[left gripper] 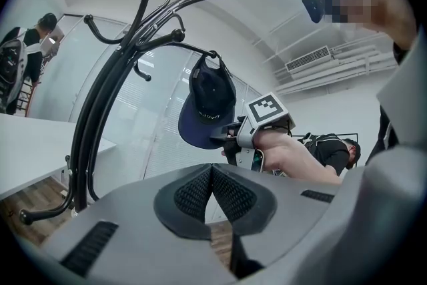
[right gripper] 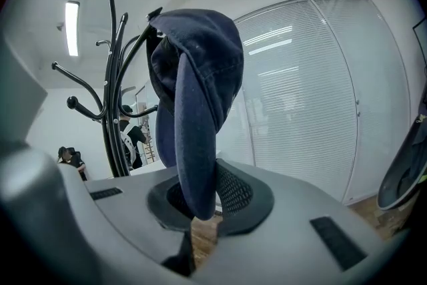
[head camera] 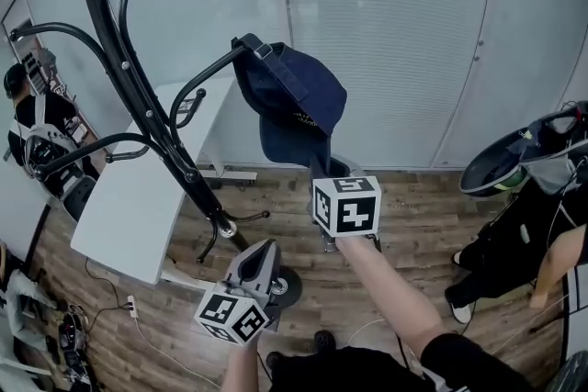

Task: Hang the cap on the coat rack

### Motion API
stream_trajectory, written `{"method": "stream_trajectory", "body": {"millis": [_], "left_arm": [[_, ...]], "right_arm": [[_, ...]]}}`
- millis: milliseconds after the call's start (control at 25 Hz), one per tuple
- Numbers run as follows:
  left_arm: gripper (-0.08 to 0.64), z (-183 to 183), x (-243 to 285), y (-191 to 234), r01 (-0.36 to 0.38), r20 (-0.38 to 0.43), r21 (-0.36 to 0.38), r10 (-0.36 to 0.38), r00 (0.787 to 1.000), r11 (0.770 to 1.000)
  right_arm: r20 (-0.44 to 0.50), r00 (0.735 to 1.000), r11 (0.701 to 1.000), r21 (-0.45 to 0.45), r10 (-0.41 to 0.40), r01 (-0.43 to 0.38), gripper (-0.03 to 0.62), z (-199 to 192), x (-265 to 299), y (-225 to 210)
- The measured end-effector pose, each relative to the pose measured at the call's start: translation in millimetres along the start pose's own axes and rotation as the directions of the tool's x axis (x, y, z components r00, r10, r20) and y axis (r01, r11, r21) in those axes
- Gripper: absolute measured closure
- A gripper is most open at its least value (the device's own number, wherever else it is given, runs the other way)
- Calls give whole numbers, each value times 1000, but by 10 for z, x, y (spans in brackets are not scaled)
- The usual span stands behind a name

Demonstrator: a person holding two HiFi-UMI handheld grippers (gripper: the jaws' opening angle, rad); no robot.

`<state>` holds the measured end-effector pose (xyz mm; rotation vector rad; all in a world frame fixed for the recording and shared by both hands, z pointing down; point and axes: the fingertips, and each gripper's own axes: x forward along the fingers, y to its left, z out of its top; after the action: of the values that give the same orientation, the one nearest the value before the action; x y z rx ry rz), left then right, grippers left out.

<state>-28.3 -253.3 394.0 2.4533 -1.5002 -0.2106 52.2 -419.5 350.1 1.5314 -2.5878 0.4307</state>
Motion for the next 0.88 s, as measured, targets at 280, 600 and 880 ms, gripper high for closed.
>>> {"method": "stream_trajectory", "body": {"millis": [280,600,880], "left_arm": [[545,-55,-89,72,-8,-7,2,8,1000,1000],[546,-49,-132,88,-21,-8,4,21,1000,1000],[545,-61,-178,104,-22,-11,3,22,1000,1000]], "right_arm": [[23,999,998,-46,-32,33,551,-20,-20,71],[50,997,997,-50,-50,52,549,80,-48,60],[45,998,998,-39,-53,54,549,-50,-37,96]]}}
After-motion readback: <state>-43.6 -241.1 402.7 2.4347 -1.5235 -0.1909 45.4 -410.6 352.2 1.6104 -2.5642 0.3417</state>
